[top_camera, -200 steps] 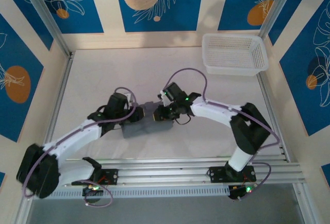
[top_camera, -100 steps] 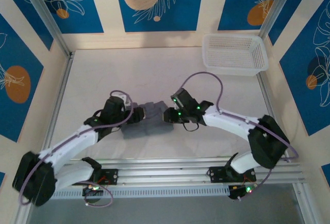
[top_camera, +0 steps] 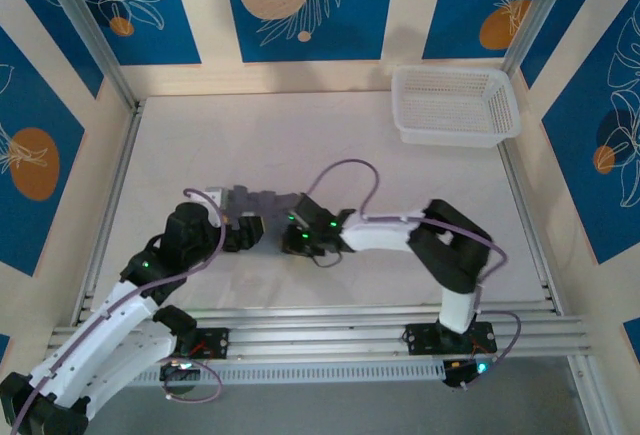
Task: Fold the inside-out t-shirt
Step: Move the T-shirt to the middle-left of the table, then move the T-shirt to the top-left of the table.
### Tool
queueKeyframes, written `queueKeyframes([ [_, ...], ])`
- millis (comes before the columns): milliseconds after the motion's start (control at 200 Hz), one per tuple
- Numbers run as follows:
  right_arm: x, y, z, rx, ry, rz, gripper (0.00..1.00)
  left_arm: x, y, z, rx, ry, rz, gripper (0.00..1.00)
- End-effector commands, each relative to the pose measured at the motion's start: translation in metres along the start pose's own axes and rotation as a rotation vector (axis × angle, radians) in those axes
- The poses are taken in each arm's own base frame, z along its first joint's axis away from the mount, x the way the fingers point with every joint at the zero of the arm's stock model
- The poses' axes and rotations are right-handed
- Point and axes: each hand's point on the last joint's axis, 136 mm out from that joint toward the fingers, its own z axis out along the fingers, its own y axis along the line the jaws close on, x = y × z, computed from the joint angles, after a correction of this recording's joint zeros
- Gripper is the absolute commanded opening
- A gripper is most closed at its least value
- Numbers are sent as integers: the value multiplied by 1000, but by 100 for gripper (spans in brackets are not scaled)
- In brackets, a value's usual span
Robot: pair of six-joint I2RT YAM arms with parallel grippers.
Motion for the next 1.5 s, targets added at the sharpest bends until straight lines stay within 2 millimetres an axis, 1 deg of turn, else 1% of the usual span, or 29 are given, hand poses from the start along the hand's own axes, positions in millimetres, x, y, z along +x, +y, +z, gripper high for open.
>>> queueKeyframes([
  [0,-39,47,23,-93,-57,-98,28,5,43,-6,-225,-19,-111,95],
  [50,-49,61,32,-128,-22,-146,31,4,50,-7,-266,-28,-130,95],
  [90,-52,76,32,-178,29,-204,34,3,54,-9,-298,-29,-140,95],
  [145,-56,86,21,-197,67,-267,38,2,62,-11,-347,-27,-154,95],
  [210,-61,85,-1,-185,22,-327,42,2,67,-9,-371,-22,-168,95],
  [250,-65,77,-17,-182,-11,-331,44,3,68,-4,-370,-15,-181,94],
  [315,-70,56,-46,-193,-42,-277,45,1,69,7,-356,-8,-218,93],
  [375,-72,35,-72,-210,-80,-219,45,0,75,20,-357,2,-267,91],
  [390,-74,31,-79,-215,-96,-207,47,0,78,23,-358,4,-282,90],
  [425,-72,17,-92,-212,-121,-176,52,-2,85,33,-357,6,-315,87],
  [480,-67,-3,-110,-209,-154,-128,56,-5,98,51,-348,8,-375,82],
  [510,-65,-10,-120,-212,-171,-110,58,-5,105,61,-346,13,-400,79],
  [585,-54,-30,-137,-204,-193,-63,62,-13,118,85,-344,17,-435,74],
  [630,-48,-38,-145,-199,-204,-46,62,-19,123,99,-348,20,-432,70],
  [670,-44,-46,-150,-193,-212,-27,62,-25,130,109,-371,19,-429,66],
  [755,-38,-62,-157,-180,-223,24,62,-33,147,132,-419,19,-453,52],
  [865,-39,-76,-166,-182,-252,78,61,-31,174,160,-470,51,-540,43],
  [915,-40,-79,-171,-180,-266,90,61,-32,181,174,-453,54,-582,41],
  [985,-43,-81,-175,-181,-276,99,61,-37,189,191,-443,36,-611,39],
  [1070,-45,-80,-181,-190,-277,97,61,-54,205,203,-476,20,-576,39],
  [1190,-47,-82,-189,-186,-290,102,60,-77,235,214,-543,48,-533,39],
  [1240,-48,-83,-192,-188,-294,107,61,-87,248,217,-550,52,-556,39],
  [1305,-50,-85,-196,-193,-301,114,61,-101,261,226,-526,41,-594,39],
  [1385,-53,-88,-199,-193,-303,123,60,-118,271,244,-466,19,-641,40],
  [1495,-56,-90,-205,-195,-300,127,60,-141,279,266,-422,-7,-670,40],
])
